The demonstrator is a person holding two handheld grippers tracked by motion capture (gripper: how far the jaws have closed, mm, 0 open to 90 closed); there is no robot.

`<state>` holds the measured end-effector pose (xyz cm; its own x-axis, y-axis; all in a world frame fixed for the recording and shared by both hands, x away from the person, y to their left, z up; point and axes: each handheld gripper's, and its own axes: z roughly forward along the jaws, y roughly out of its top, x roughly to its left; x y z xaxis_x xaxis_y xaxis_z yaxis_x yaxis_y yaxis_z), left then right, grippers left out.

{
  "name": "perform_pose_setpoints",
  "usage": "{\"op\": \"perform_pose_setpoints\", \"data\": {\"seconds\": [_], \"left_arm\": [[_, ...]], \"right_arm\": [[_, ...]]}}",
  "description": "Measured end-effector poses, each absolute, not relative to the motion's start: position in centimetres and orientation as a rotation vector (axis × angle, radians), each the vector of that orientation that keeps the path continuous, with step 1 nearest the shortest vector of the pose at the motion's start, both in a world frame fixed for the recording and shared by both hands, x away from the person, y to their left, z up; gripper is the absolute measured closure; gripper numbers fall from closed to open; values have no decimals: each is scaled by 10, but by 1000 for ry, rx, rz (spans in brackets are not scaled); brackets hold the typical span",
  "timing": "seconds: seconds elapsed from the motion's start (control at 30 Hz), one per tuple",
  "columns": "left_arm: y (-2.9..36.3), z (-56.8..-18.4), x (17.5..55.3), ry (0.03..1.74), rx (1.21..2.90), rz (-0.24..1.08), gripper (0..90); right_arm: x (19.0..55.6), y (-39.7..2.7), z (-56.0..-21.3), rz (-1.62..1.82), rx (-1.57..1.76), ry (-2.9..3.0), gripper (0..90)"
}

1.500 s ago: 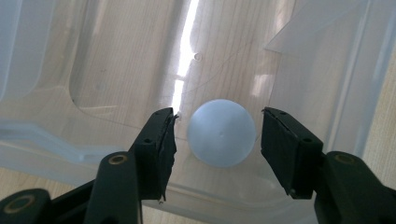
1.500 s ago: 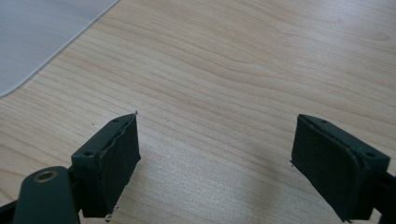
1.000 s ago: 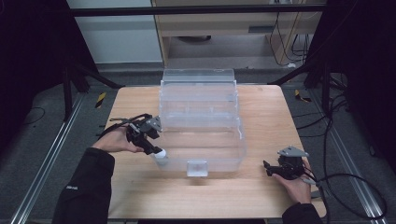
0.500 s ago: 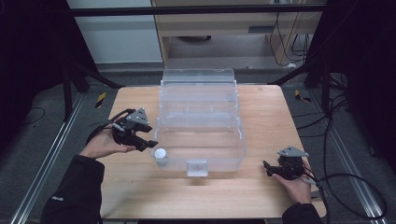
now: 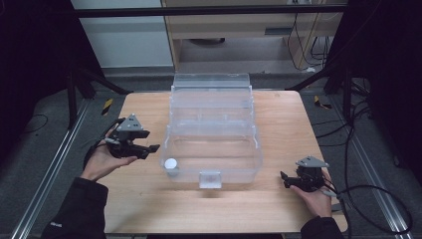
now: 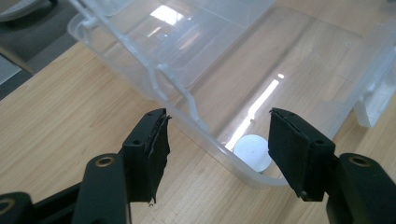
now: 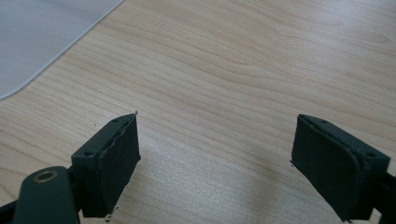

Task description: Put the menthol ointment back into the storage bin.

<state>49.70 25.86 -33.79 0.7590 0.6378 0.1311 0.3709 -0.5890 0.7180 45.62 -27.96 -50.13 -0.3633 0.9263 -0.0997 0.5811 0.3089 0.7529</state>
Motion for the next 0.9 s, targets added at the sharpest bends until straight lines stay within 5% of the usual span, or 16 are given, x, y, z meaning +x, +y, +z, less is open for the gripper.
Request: {"op": "perform_pose_setpoints", "data": {"seconds": [0.5,0.9], "left_arm": [[311,-382,466,1087,1911,721,319],[335,-438,461,1373,1797,799,237]], "right_arm": [[455,-282,-498,882,1347,2022,146],[453,-284,-496,889,1351,2001,147]]}}
